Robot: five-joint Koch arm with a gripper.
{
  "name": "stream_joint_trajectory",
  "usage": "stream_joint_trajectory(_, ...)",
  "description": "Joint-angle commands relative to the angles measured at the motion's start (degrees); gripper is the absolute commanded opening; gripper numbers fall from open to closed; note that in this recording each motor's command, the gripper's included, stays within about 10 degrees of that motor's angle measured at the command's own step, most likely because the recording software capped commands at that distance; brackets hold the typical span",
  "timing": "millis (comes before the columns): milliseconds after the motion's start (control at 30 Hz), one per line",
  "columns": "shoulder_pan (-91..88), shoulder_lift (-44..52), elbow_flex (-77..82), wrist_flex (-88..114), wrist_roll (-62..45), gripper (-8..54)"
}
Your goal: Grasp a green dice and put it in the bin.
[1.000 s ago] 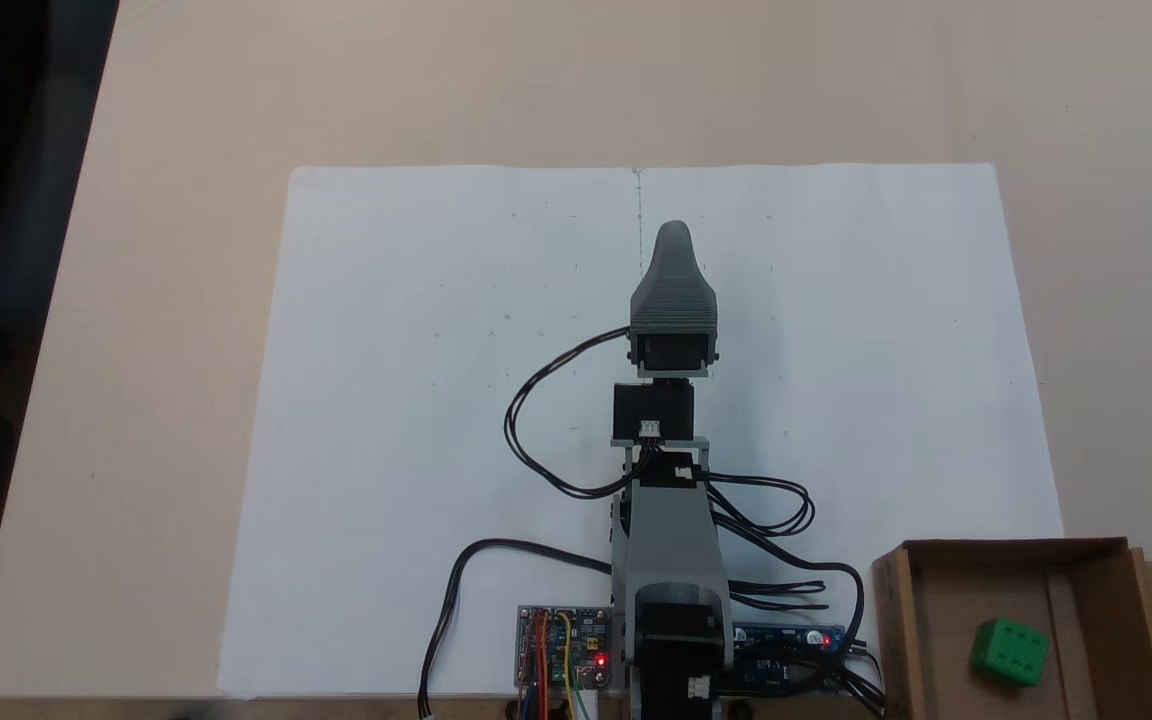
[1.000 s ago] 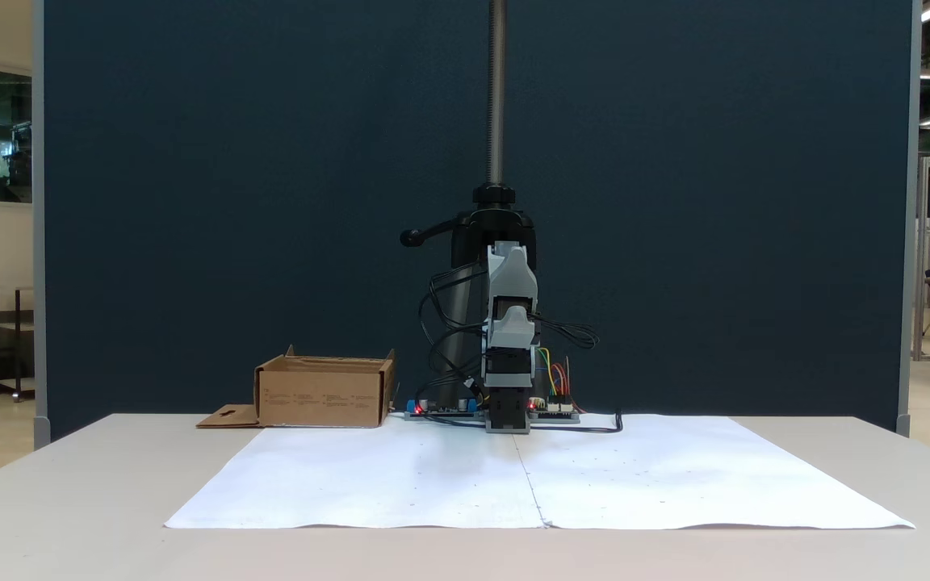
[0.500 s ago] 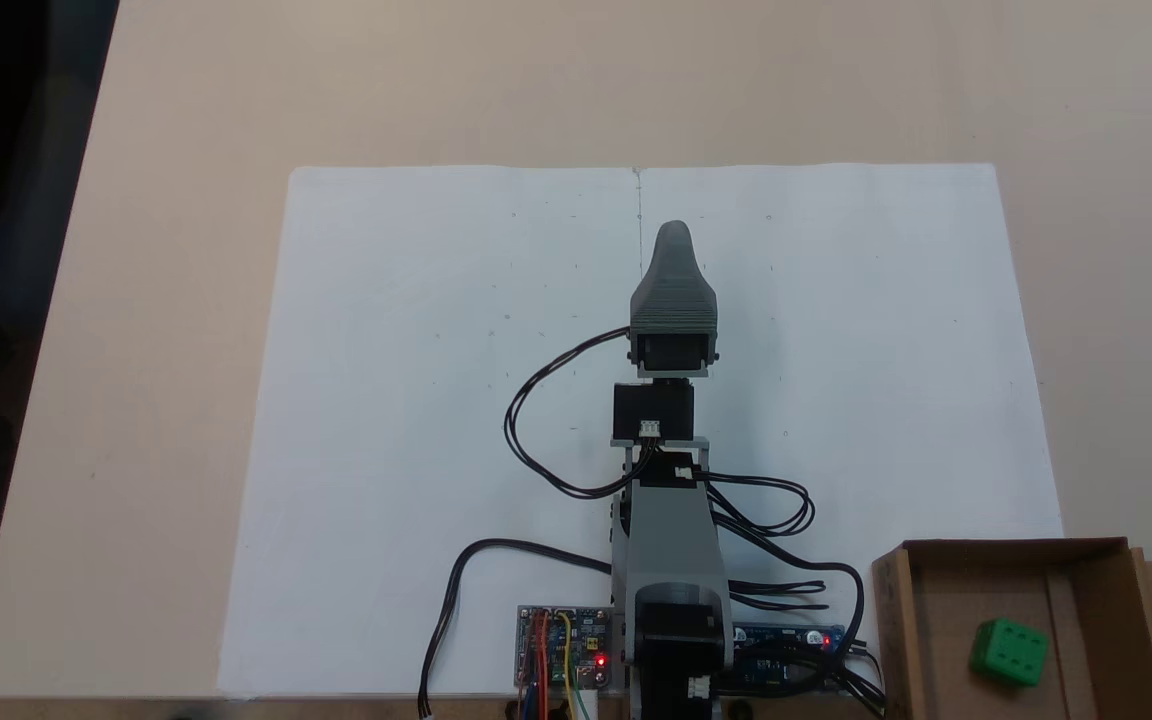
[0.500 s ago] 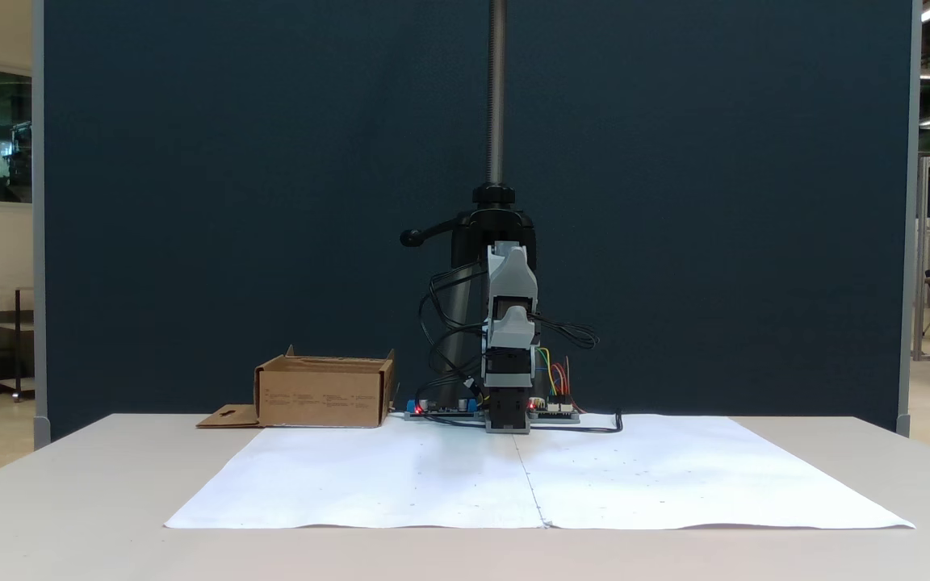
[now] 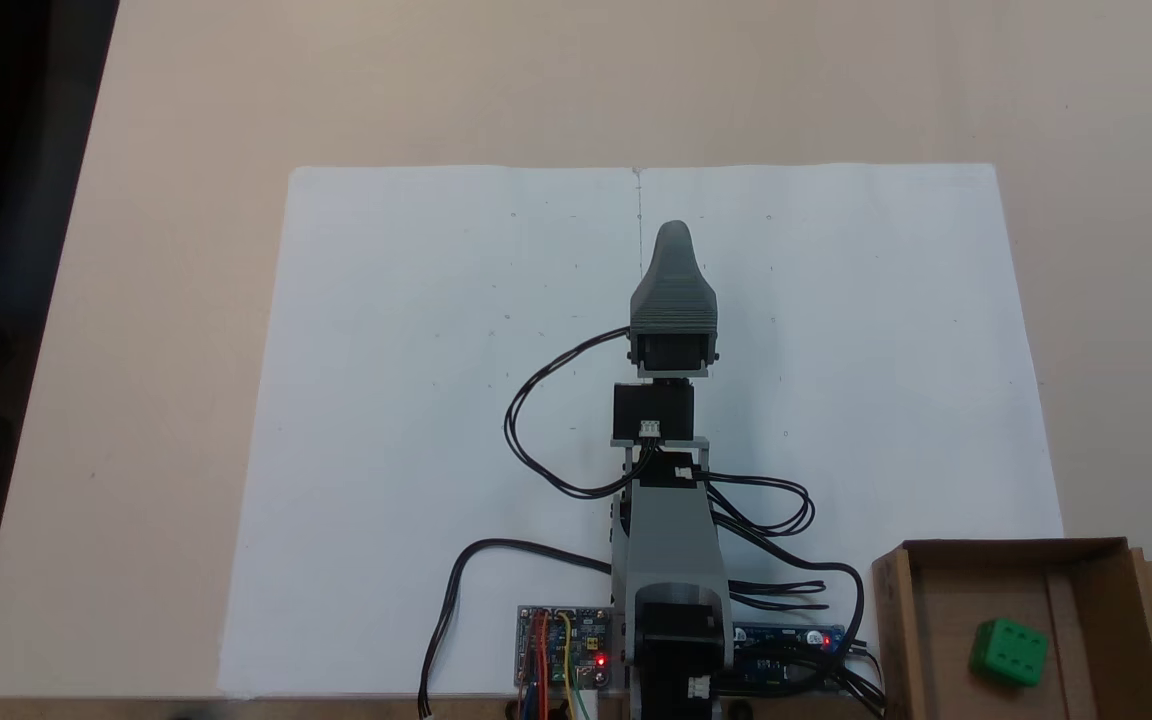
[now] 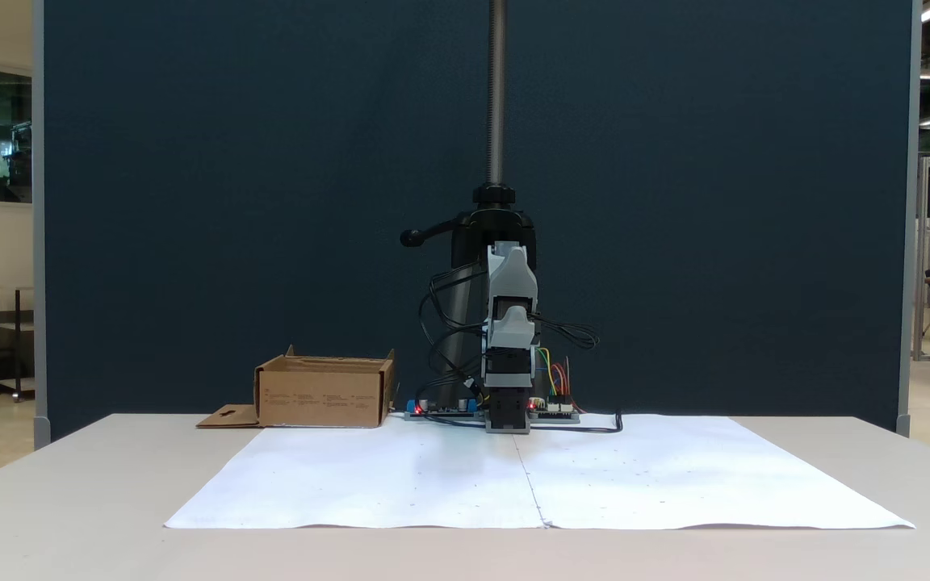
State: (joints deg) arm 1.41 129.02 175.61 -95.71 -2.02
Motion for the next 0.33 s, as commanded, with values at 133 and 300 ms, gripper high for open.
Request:
stream_joint_trajectory(133, 1.14, 6.42, 3.78, -4.83, -4.13, 44.7)
stream_joint_trajectory(300, 0.88, 6.42, 3.78, -4.83, -4.04, 44.7)
